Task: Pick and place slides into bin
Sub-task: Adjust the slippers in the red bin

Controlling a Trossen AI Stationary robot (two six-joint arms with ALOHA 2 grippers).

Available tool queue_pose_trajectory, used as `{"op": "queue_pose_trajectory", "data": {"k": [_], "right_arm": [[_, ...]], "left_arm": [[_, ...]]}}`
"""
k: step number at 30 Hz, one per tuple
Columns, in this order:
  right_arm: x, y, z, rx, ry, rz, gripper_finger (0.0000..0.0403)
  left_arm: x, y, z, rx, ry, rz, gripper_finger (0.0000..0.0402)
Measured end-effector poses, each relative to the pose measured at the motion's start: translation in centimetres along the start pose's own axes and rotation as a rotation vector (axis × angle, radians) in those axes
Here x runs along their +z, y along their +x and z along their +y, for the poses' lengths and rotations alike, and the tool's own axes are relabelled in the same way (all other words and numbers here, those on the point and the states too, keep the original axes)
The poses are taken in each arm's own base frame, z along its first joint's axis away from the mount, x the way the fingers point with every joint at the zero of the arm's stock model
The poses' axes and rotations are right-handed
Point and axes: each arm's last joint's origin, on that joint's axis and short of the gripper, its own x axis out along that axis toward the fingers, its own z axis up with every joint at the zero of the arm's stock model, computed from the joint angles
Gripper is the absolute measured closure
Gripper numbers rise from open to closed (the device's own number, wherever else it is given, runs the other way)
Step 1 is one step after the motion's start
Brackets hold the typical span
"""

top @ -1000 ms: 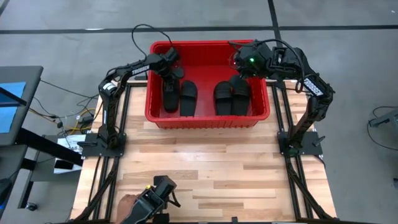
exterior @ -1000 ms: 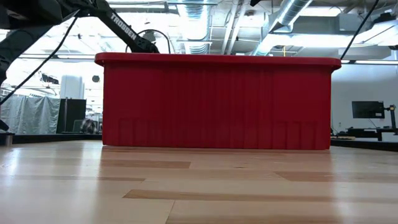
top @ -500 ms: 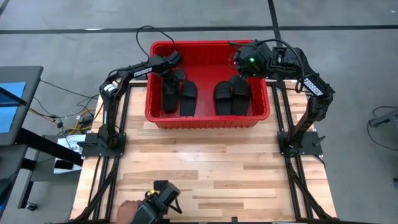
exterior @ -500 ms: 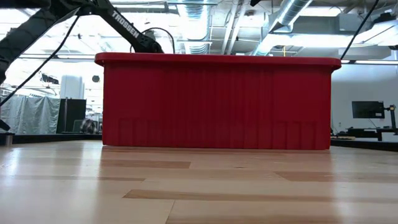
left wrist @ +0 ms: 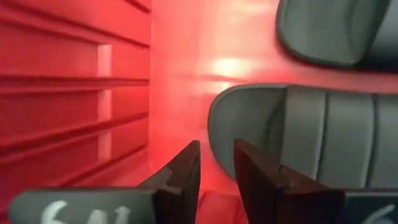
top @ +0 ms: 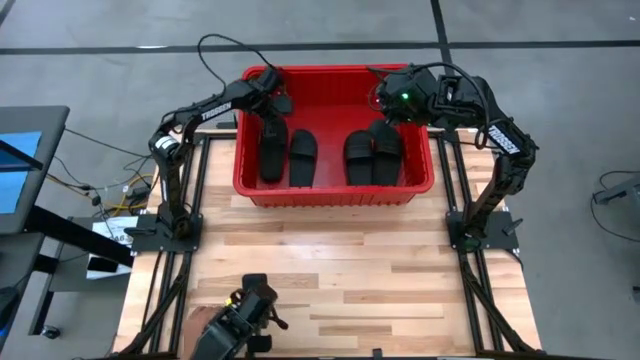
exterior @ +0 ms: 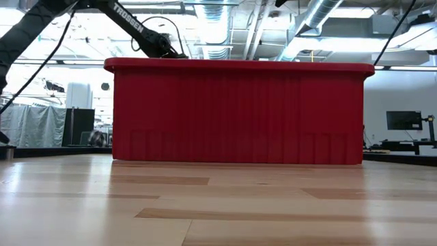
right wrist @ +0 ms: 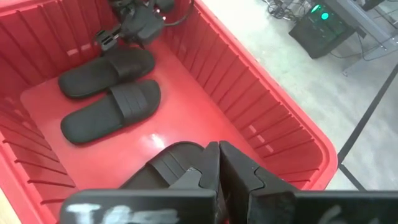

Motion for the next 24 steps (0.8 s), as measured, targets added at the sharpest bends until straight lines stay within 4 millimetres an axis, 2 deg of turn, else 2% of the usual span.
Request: {"op": "queue_pose_trajectory", "data": {"k": [7,18,24], "right_arm": [[0.0,0.0,0.0,0.001,-0.001,-0.001,0.0403],[0.1,0.0,0.0,0.001,0.000,-0.014,0.0403],[0.2,0.0,0.0,0.001,0.000,-0.015,0.0403]], "left_arm": [[-1.4,0.7,0.8,-0.052,-0.023,-0.066,0.0313],[-2.0,3.3,-2.0,-0.022,0.014,0.024,0.0313],[-2.1,3.2,-3.1,-0.085,0.015,0.075,0.0313]]}}
